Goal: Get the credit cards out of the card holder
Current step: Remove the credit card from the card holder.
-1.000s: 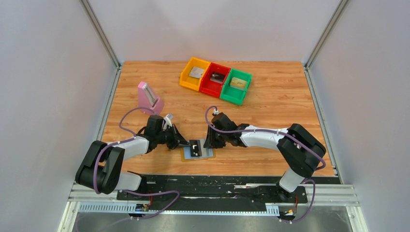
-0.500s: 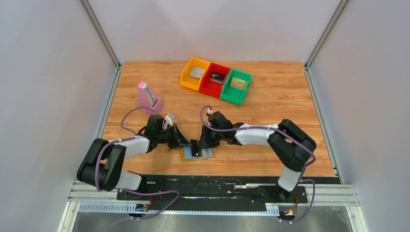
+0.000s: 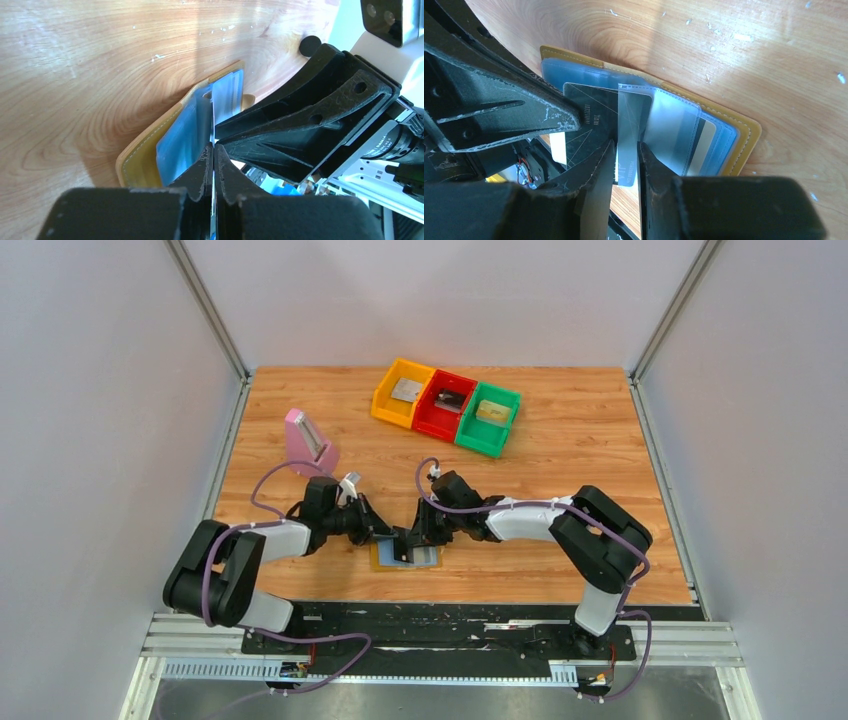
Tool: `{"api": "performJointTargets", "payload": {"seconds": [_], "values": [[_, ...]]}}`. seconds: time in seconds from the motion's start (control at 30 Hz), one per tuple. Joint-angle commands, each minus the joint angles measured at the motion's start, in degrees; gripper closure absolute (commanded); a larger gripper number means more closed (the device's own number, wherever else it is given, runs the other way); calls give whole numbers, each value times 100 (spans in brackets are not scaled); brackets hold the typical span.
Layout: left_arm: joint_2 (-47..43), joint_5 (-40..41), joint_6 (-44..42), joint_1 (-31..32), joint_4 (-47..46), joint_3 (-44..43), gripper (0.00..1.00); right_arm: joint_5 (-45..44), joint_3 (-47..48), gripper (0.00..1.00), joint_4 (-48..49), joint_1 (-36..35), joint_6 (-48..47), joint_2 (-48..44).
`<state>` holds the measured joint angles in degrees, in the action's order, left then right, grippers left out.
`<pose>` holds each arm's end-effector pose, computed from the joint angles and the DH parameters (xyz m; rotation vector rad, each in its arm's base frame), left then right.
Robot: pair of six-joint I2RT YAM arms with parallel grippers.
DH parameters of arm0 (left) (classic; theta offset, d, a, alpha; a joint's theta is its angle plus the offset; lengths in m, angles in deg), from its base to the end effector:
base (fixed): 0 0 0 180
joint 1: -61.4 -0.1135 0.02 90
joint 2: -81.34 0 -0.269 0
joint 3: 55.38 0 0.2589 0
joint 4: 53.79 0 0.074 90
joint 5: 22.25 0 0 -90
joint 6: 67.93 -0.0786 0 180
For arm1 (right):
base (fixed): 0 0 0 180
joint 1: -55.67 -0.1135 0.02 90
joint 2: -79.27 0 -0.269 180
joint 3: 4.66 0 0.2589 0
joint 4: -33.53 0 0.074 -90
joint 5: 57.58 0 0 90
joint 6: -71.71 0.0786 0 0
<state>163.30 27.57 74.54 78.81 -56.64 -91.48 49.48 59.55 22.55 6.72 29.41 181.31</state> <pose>0.2336 -0.1264 0.1026 -0.3751 2.5111 -1.3761 0.2314 0.3008 0.1056 -0.1812 2.6916 1.0246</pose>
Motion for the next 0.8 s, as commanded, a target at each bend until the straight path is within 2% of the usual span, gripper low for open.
{"api": "performJointTargets", "payload": {"seconds": [0.0, 0.2, 0.37, 0.47, 0.6, 0.63, 0.77], "values": [[-577, 327, -194, -9, 558, -97, 100, -165, -159, 75, -8, 50, -17, -26], [-1530, 1098, -788, -9, 2201, -634, 100, -75, -145, 74, -118, 279, -388, -423], [-1900, 1115, -1185, -9, 2971, -1091, 100, 518, 172, 72, -306, 467, -989, -978], [-1987, 626, -1325, -9, 3014, -1357, 100, 1021, 483, 69, -761, 669, -1611, -1441], [-1832, -458, -1428, -3, 2862, -1635, 100, 1508, 847, 69, -1521, 1101, -2393, -1892], [-1771, -836, -1412, 3, 2747, -1665, 100, 1716, 873, 68, -1602, 1264, -2502, -1979], [-1761, -1277, -1375, 66, 2549, -1747, 100, 2942, 989, 68, -1873, 1872, -2804, -2131]]}}
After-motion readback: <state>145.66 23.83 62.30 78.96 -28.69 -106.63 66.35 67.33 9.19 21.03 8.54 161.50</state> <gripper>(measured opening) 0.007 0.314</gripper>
